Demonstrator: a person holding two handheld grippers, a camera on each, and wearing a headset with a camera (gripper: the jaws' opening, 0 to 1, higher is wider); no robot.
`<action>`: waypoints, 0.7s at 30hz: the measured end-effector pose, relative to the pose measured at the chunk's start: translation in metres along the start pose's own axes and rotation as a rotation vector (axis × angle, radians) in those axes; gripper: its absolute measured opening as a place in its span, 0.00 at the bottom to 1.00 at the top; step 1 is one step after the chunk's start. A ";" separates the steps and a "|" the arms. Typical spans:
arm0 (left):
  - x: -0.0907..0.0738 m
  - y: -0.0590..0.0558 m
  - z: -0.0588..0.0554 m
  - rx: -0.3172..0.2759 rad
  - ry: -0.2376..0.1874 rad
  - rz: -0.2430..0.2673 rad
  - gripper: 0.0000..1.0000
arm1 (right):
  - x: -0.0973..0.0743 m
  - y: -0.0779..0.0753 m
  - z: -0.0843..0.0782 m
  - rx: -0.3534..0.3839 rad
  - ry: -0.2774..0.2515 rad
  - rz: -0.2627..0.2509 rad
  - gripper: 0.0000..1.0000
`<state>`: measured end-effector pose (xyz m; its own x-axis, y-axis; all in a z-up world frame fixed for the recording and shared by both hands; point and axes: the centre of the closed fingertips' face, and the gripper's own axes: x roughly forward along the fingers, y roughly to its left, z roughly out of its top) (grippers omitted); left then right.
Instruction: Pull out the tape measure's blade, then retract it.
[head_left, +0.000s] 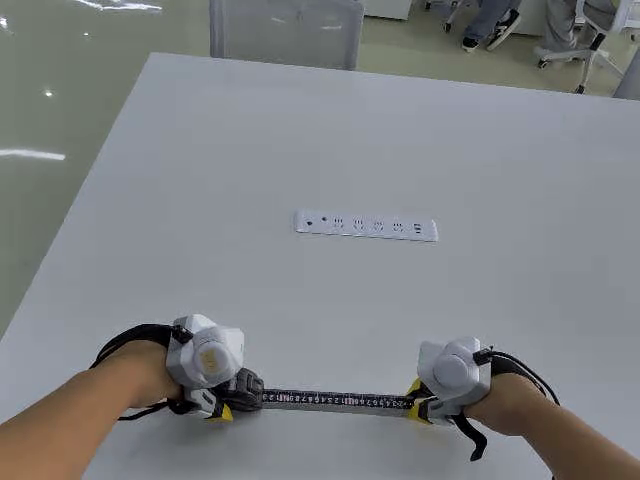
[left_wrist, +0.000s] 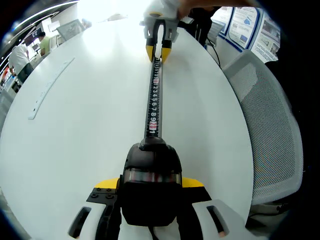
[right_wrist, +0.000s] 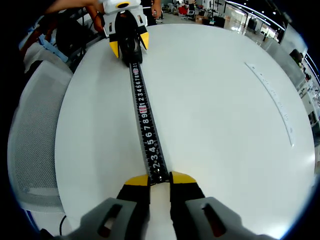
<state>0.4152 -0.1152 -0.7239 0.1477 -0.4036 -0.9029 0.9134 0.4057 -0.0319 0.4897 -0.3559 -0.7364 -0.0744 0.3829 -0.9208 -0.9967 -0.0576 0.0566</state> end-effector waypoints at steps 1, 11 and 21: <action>0.000 0.000 0.000 0.000 -0.001 0.000 0.40 | 0.000 0.000 0.000 0.001 0.000 0.000 0.13; 0.003 0.002 -0.001 0.044 0.014 0.023 0.40 | 0.002 0.000 -0.001 -0.026 -0.004 0.001 0.15; 0.002 0.004 -0.002 0.057 0.028 0.046 0.40 | 0.001 0.003 0.000 -0.098 0.003 -0.028 0.16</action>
<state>0.4186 -0.1124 -0.7268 0.1804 -0.3619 -0.9146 0.9262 0.3755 0.0341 0.4870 -0.3556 -0.7371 -0.0464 0.3830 -0.9226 -0.9906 -0.1368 -0.0069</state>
